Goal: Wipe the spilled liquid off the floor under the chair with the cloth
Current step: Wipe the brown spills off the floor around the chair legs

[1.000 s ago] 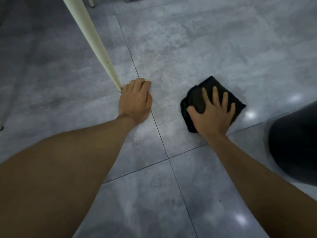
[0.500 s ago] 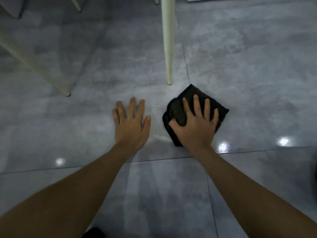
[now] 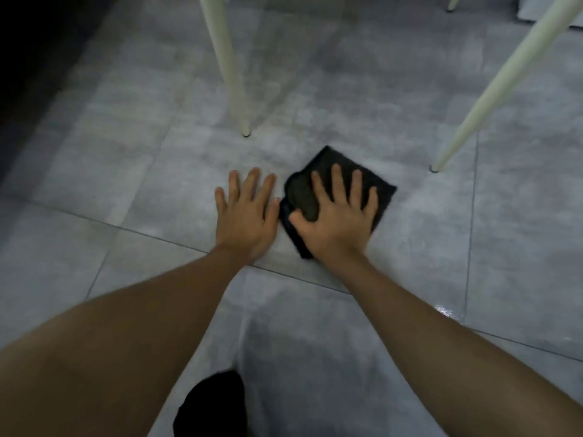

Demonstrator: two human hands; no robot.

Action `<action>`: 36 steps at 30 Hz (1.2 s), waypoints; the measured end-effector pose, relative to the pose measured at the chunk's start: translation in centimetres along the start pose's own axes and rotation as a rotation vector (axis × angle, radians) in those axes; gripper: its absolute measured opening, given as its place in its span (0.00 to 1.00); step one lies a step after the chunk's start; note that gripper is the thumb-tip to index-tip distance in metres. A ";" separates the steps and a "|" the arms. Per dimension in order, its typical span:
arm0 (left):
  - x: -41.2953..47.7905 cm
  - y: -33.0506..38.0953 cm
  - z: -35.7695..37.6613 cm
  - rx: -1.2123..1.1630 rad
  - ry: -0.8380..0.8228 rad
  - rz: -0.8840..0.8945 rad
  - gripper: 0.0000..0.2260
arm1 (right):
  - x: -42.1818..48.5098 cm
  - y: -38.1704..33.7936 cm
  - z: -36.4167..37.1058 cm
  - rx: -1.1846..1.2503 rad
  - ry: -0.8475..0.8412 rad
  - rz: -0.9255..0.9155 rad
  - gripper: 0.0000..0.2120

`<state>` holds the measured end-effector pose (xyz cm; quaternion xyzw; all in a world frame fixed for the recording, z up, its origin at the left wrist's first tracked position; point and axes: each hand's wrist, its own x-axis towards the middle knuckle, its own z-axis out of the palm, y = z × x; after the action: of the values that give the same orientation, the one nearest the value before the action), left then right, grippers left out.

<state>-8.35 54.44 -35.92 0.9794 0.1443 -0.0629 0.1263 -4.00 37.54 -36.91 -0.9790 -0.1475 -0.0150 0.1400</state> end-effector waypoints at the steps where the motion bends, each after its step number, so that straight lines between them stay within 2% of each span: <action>1: 0.2 -1.0 -0.4 0.002 0.014 -0.053 0.24 | -0.8 -1.5 0.3 0.016 0.000 -0.099 0.36; 3: 0.7 -3.6 -1.4 0.032 -0.005 -0.149 0.25 | -3.8 -2.7 0.5 0.020 -0.029 -0.305 0.34; 6: 0.4 -6.5 -1.7 0.086 -0.050 -0.130 0.26 | -4.9 -1.4 0.2 0.023 -0.066 -0.467 0.34; 8: 0.3 -6.9 -1.5 0.105 -0.026 -0.105 0.25 | -2.4 -1.9 0.6 -0.010 -0.051 -0.439 0.34; 10: 0.6 -7.1 -1.1 0.112 -0.011 -0.115 0.25 | 1.2 -4.3 1.5 -0.026 -0.011 -0.323 0.35; 13: 0.8 -7.6 -1.0 0.141 -0.032 -0.106 0.24 | 4.1 -8.6 2.6 -0.026 -0.123 -0.198 0.39; 15: 0.6 -7.9 -0.9 0.137 -0.022 -0.089 0.25 | 2.9 -8.7 2.5 -0.020 -0.115 -0.251 0.36; 17: 0.5 -8.0 -0.9 0.113 -0.003 -0.065 0.26 | 0.0 -6.1 1.7 -0.023 -0.077 -0.402 0.33; 20: 0.6 -8.0 -1.0 0.101 0.007 -0.068 0.25 | -1.5 -1.8 0.4 -0.062 -0.125 -0.537 0.35; 22: 0.6 -7.9 -0.9 0.084 -0.008 -0.076 0.25 | 0.1 -1.8 0.6 -0.082 -0.102 -0.449 0.35; 24: 0.7 -8.0 -0.9 0.066 0.013 -0.054 0.25 | 2.3 -4.1 1.1 -0.067 -0.081 -0.284 0.36; 27: 0.9 -10.4 -2.2 0.014 0.105 -0.030 0.27 | 4.9 -9.5 2.4 -0.041 -0.153 -0.152 0.40; 30: 0.6 -14.1 -2.7 0.073 0.121 -0.171 0.29 | 3.2 -12.8 3.2 0.009 -0.167 -0.337 0.39; 33: 0.8 -14.8 -2.0 0.128 0.047 -0.262 0.28 | -0.7 -11.2 3.5 0.081 -0.111 -0.574 0.35; 36: 0.6 -14.3 -2.3 0.118 0.023 -0.284 0.28 | -2.0 -9.3 3.0 0.076 -0.171 -0.636 0.36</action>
<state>-11.81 68.44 -37.08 0.9555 0.2789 -0.0772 0.0568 -8.65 46.38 -37.38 -0.8756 -0.4575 0.0300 0.1519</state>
